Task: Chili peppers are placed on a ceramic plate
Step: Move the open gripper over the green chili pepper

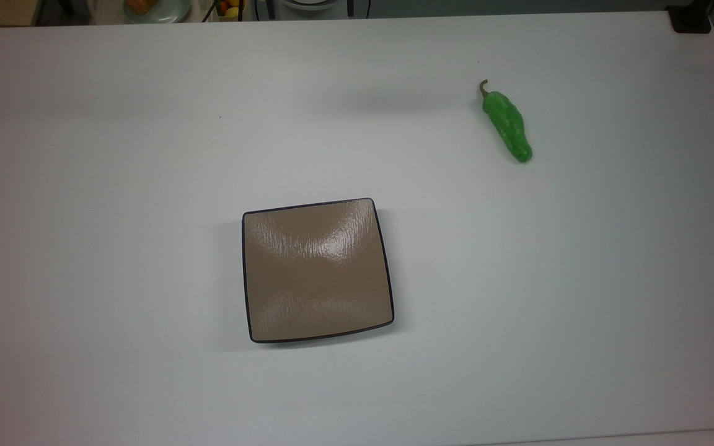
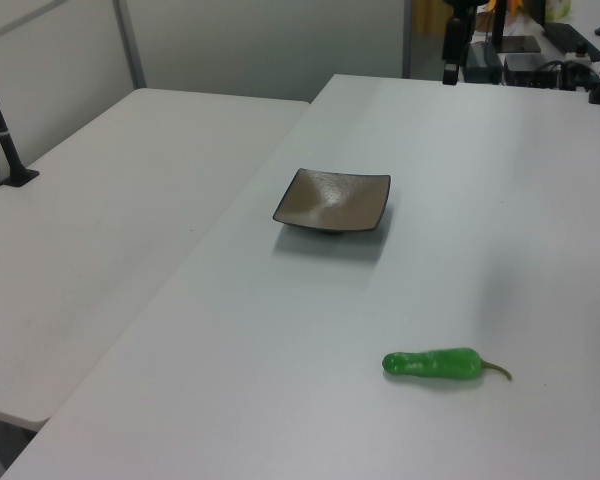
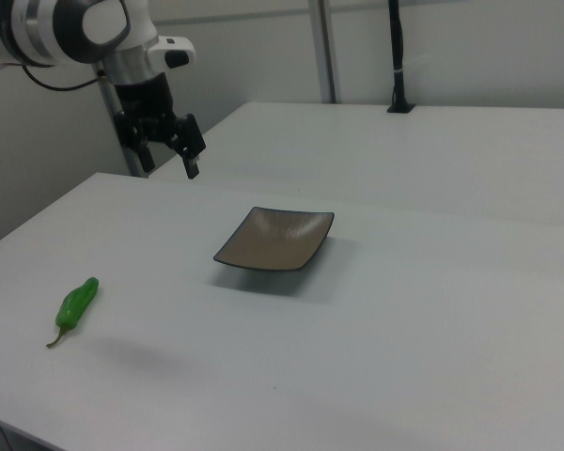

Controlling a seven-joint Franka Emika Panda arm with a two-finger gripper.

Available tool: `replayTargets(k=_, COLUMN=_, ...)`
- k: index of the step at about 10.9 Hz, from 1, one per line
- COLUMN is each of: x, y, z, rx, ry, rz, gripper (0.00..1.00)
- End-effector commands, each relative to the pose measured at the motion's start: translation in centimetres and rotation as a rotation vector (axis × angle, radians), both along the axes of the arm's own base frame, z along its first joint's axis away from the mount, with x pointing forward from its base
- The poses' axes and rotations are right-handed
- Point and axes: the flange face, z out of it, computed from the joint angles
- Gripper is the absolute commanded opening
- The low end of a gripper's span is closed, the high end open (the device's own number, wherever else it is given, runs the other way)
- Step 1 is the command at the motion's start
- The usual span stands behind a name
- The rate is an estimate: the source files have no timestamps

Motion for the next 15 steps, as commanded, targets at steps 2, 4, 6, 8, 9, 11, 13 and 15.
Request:
replayTargets(k=2, x=0.4, y=0.7, z=-1.8, rx=0.028, ry=0.039, rz=0.024, gripper=1.0)
replayTargets(k=4, x=0.4, y=1.1, z=-2.0, rx=0.027, ry=0.045, rz=0.03, gripper=1.0)
replayTargets(k=6, x=0.3, y=1.3, z=-2.0, rx=0.027, ry=0.045, rz=0.033, gripper=1.0)
replayTargets(k=8, x=0.2, y=2.0, z=-2.0, rx=0.027, ry=0.044, rz=0.044, gripper=1.0)
replayTargets(k=9, x=0.2, y=2.4, z=-2.0, rx=0.031, ry=0.043, rz=0.05, gripper=1.0)
replayTargets(k=11, x=-0.3, y=5.1, z=-2.1, rx=0.043, ry=0.045, rz=0.097, gripper=1.0)
replayTargets(k=13, x=-1.8, y=10.0, z=-2.2, rx=0.042, ry=0.053, rz=0.185, gripper=1.0)
replayTargets(k=15, x=-3.2, y=15.2, z=-3.4, rx=0.041, ry=0.075, rz=0.227, gripper=1.0)
